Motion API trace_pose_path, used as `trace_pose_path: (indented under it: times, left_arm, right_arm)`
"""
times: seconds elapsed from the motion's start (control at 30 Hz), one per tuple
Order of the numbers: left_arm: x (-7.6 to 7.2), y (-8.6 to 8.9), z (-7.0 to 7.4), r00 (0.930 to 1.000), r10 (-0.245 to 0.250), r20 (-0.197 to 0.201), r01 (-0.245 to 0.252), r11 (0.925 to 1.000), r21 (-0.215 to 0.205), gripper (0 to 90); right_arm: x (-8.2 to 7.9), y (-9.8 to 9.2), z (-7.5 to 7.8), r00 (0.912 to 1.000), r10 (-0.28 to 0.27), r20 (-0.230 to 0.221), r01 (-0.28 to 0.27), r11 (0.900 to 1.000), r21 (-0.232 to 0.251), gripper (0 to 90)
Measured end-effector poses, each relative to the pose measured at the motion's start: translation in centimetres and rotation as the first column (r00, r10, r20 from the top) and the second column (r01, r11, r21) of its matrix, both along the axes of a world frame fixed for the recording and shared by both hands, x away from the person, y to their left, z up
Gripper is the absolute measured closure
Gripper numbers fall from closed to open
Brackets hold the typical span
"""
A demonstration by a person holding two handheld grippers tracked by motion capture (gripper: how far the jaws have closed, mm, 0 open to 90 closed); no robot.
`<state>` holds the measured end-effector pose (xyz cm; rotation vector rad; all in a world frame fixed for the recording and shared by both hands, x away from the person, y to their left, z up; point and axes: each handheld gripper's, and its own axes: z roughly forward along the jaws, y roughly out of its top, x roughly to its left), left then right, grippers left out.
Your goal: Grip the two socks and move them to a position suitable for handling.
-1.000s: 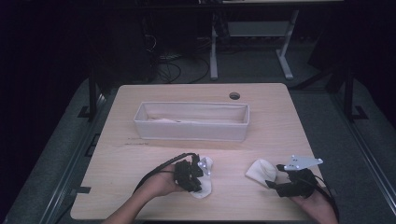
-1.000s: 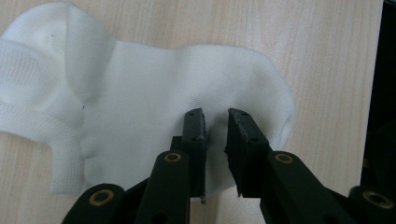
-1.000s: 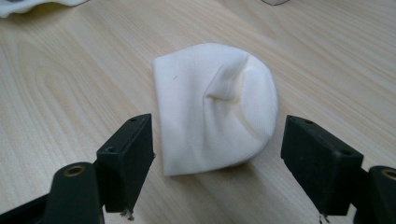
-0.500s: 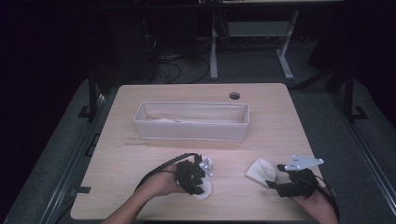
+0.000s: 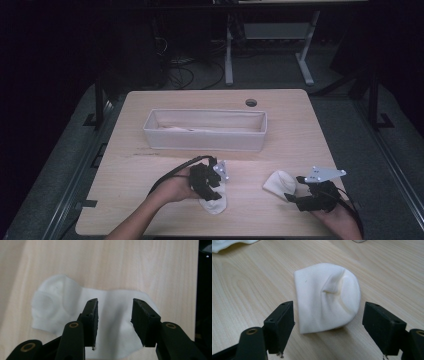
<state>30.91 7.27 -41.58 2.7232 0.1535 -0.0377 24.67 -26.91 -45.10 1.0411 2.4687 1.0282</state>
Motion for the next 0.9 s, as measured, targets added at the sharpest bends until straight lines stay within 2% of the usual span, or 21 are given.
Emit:
trace_pose_path:
  times: [0.2,0.27,0.43,0.7,0.9]
  left_arm:
    - [1.3,-0.7,-0.8,0.9999,0.003,0.01,-0.003,0.9998,0.022,51.2]
    - [1.7,-0.8,-1.2,1.0,0.003,-0.008,-0.003,0.9995,0.032,51.0]
    - [2.2,-1.2,-1.8,0.9999,-0.003,-0.017,0.004,0.999,0.045,49.6]
    - [2.9,-1.2,-2.4,0.9988,-0.014,-0.046,0.015,0.9995,0.028,47.7]
    - [2.7,-1.0,-2.0,0.9994,-0.008,-0.034,0.009,0.9996,0.026,46.5]
  right_arm:
    - [0.0,-0.1,-0.1,1.0,0.001,-0.003,-0.001,1.0,0.005,24.8]
    - [0.0,-0.2,-0.1,1.0,0.002,-0.003,-0.002,1.0,0.003,24.8]
    - [0.0,-0.2,-0.1,1.0,0.003,-0.003,-0.003,1.0,0.006,24.8]
    - [0.0,-0.2,-0.1,1.0,0.006,-0.008,-0.006,1.0,0.004,24.8]
    - [0.0,-0.1,-0.1,0.9997,0.016,-0.016,-0.016,1.0,-0.001,24.8]
